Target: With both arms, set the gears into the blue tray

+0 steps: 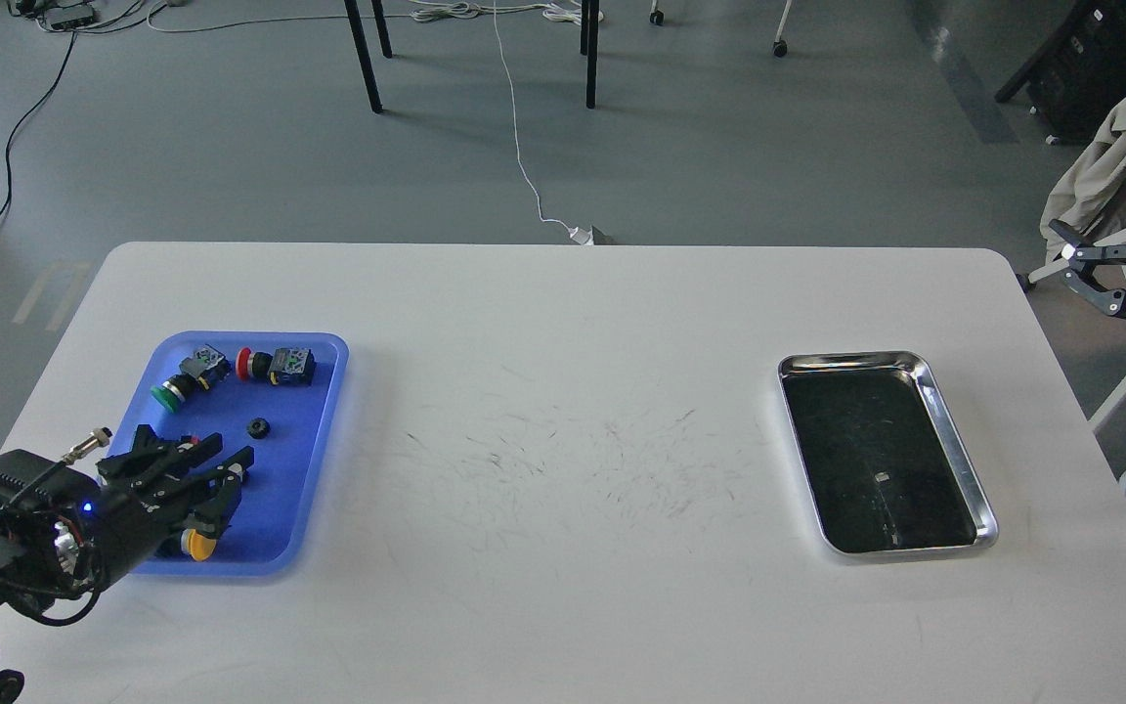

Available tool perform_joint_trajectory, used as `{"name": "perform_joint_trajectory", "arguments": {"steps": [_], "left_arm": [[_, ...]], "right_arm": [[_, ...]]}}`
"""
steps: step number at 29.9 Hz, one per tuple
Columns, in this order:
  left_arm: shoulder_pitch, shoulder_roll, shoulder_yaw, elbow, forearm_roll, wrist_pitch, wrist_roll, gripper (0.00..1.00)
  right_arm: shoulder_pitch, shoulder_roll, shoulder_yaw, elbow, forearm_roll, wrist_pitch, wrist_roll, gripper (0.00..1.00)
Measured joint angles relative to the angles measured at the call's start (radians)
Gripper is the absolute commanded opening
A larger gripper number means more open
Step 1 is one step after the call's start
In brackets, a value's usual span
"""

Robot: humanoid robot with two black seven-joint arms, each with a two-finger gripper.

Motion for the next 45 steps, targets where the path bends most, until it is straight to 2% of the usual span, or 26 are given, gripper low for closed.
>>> {"name": "perform_joint_trajectory", "arguments": {"steps": [6,9,14,17,21,25,30,33,35,39,45], "left_arm": [[-0.025,0.009,-0.01,-0.007,-0.048,0.0,-0.001,0.88],[-0.078,0.015,-0.013,-0.017,-0.088,-0.001,-0.001,0.89],[-0.247,0.022,-0.015,-0.021,-0.224,-0.014,0.0,0.92],[-0.366,0.007,-0.015,-0.004,-0.373,-0.055,0.007,0.94],[-0.511,-0.093,-0.015,0.066,-0.623,-0.103,0.022,0.96],[-0.604,-0.25,-0.02,0.233,-0.864,-0.135,0.037,0.96],[-0.674,-0.452,-0.08,0.48,-1.209,-0.224,0.04,0.96],[-0.711,-0.531,-0.095,0.611,-1.374,-0.332,0.036,0.96],[-0.716,-0.552,-0.096,0.656,-1.435,-0.406,0.026,0.96],[-0.716,-0.564,-0.1,0.698,-1.483,-0.504,-0.014,0.96],[-0.708,-0.566,-0.177,0.775,-1.552,-0.664,-0.023,0.97]], "right_arm": [[0.0,0.0,0.0,0.0,0.0,0.001,0.0,0.97],[0.002,0.0,0.001,0.001,0.0,0.002,0.0,0.97],[0.004,-0.002,0.019,0.002,0.0,0.002,-0.002,0.97],[0.007,-0.002,0.032,0.002,0.0,0.0,-0.003,0.97],[0.008,-0.002,0.046,0.005,0.0,-0.001,-0.002,0.97],[0.007,0.012,0.072,0.005,0.0,-0.002,0.0,0.97],[0.006,0.053,0.112,0.007,0.001,-0.004,-0.001,0.97],[0.006,0.077,0.132,0.005,0.002,-0.012,-0.004,0.97],[0.006,0.091,0.138,0.008,0.004,-0.033,-0.004,0.97],[0.005,0.113,0.141,0.012,0.034,-0.079,-0.006,0.97],[0.004,0.138,0.141,0.031,0.093,-0.114,-0.017,0.97]]}}
